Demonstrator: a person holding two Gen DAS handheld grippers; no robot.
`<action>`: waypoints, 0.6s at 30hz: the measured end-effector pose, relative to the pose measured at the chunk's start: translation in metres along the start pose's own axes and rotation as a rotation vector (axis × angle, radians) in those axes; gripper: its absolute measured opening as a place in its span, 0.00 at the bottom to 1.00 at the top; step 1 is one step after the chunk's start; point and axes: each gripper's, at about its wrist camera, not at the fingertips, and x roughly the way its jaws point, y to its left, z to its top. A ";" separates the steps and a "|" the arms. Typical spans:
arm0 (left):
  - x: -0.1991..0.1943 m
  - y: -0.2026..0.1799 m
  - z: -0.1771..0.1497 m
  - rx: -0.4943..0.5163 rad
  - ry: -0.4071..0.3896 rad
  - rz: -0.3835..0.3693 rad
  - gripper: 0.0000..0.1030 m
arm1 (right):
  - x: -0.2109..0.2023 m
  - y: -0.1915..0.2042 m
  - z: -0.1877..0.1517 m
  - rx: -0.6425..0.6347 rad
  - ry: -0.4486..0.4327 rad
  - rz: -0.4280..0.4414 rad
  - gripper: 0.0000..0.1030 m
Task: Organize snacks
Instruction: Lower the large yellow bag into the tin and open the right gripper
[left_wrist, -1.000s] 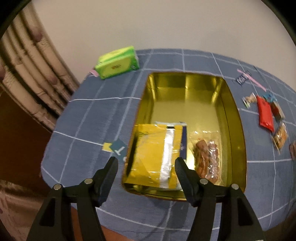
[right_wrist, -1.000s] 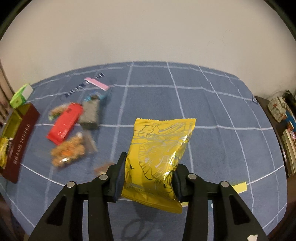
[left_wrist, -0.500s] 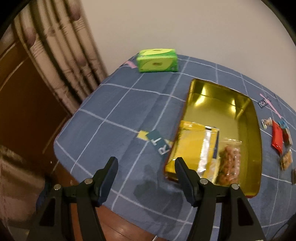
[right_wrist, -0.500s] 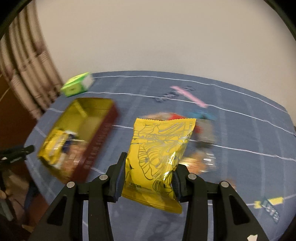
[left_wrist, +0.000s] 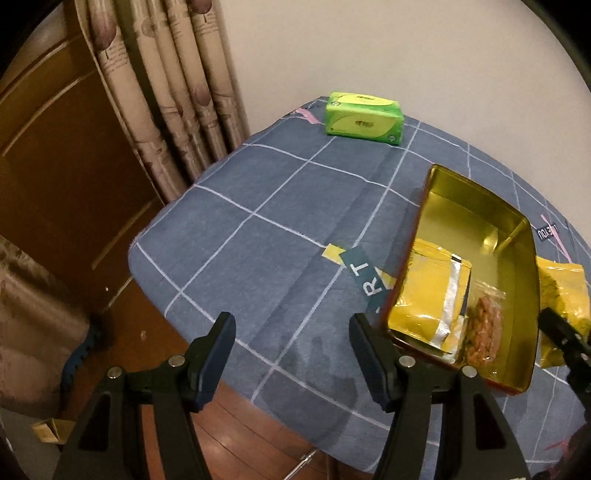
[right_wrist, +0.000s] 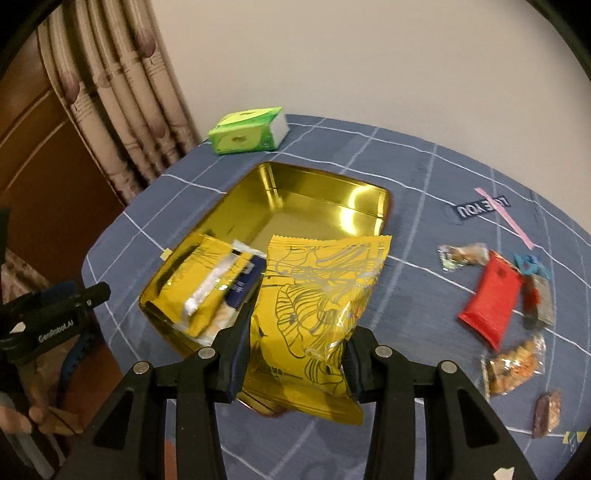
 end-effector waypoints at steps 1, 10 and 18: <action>0.001 0.000 0.000 -0.001 0.003 0.001 0.63 | 0.003 0.003 0.001 -0.003 0.004 0.002 0.38; 0.001 -0.006 0.000 0.027 0.002 -0.015 0.63 | 0.037 0.014 0.002 0.002 0.080 0.026 0.38; 0.001 -0.006 0.000 0.028 0.006 -0.025 0.63 | 0.052 0.019 0.002 -0.030 0.104 0.007 0.39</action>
